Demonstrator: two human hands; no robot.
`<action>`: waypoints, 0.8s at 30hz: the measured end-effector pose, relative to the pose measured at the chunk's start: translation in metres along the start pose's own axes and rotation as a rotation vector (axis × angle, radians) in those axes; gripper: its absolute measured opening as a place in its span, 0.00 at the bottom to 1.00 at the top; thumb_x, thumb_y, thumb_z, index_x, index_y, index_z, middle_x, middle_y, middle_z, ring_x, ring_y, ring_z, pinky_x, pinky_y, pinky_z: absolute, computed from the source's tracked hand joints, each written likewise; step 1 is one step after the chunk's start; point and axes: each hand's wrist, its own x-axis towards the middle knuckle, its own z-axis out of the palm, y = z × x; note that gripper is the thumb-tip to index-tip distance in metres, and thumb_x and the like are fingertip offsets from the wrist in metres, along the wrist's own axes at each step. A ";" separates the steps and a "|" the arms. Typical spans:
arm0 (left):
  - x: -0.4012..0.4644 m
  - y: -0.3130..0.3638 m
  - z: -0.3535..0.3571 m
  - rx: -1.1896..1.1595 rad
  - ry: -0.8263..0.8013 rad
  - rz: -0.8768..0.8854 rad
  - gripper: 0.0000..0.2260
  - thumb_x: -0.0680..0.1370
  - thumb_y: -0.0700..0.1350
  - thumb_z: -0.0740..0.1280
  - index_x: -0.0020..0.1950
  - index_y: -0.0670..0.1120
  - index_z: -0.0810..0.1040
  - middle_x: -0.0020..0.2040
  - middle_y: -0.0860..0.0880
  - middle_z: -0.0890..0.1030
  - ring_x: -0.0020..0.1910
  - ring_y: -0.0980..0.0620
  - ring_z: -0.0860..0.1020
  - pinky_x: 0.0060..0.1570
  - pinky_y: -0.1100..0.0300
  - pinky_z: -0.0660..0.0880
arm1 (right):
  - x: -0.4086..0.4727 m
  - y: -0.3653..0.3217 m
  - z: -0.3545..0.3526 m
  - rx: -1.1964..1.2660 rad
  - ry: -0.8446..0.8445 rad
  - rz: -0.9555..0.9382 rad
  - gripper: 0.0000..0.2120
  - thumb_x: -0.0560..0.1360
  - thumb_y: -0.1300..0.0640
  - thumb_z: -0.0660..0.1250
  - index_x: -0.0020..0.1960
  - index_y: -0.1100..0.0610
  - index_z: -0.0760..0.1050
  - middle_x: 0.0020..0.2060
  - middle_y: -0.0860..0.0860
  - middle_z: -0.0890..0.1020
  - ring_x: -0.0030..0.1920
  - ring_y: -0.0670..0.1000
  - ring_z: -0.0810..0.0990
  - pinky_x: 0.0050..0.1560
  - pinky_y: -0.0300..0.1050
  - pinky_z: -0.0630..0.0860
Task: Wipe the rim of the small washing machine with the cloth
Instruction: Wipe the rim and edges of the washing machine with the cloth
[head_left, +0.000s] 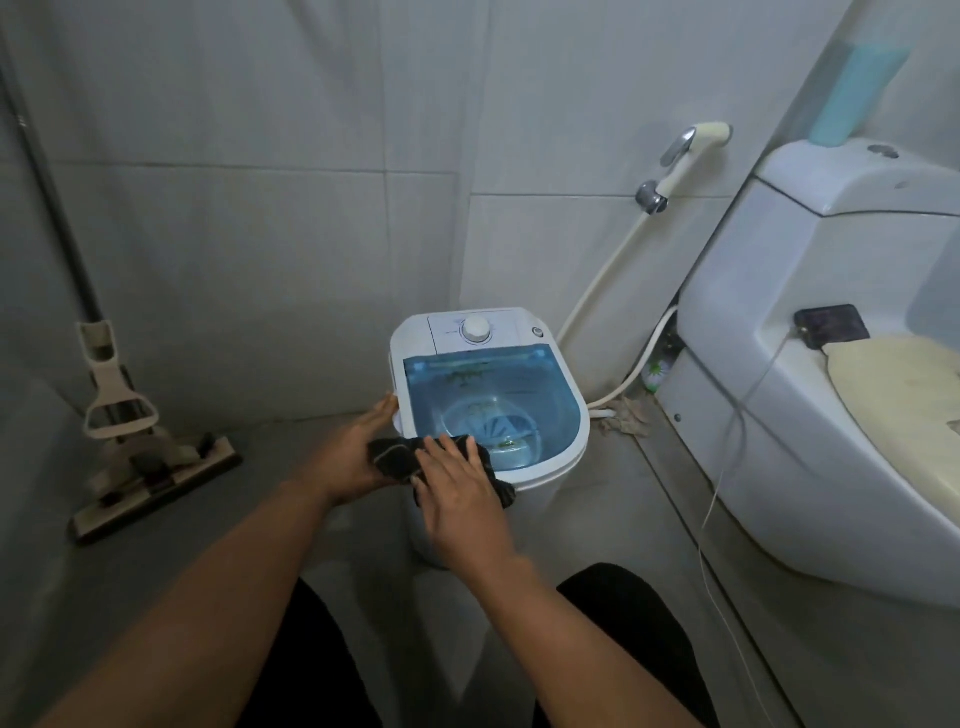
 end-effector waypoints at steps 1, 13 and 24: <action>-0.001 -0.001 0.001 -0.027 0.004 -0.007 0.54 0.63 0.56 0.83 0.81 0.43 0.59 0.80 0.46 0.61 0.79 0.52 0.60 0.77 0.56 0.60 | 0.008 -0.003 -0.001 -0.007 -0.028 0.024 0.18 0.82 0.54 0.60 0.65 0.63 0.77 0.65 0.59 0.79 0.70 0.58 0.74 0.77 0.58 0.57; -0.004 0.005 0.011 -0.149 0.103 -0.066 0.32 0.60 0.64 0.74 0.60 0.50 0.80 0.51 0.52 0.84 0.50 0.50 0.83 0.41 0.63 0.72 | 0.104 -0.017 0.022 -0.118 -0.269 0.128 0.11 0.80 0.59 0.61 0.58 0.62 0.77 0.56 0.57 0.80 0.65 0.59 0.73 0.75 0.60 0.55; -0.002 0.008 0.008 -0.141 0.063 -0.021 0.54 0.60 0.68 0.80 0.81 0.56 0.59 0.75 0.64 0.63 0.74 0.63 0.62 0.73 0.60 0.63 | 0.161 0.006 0.008 -0.285 -0.384 0.104 0.11 0.77 0.62 0.64 0.59 0.61 0.76 0.56 0.57 0.81 0.60 0.58 0.76 0.71 0.57 0.62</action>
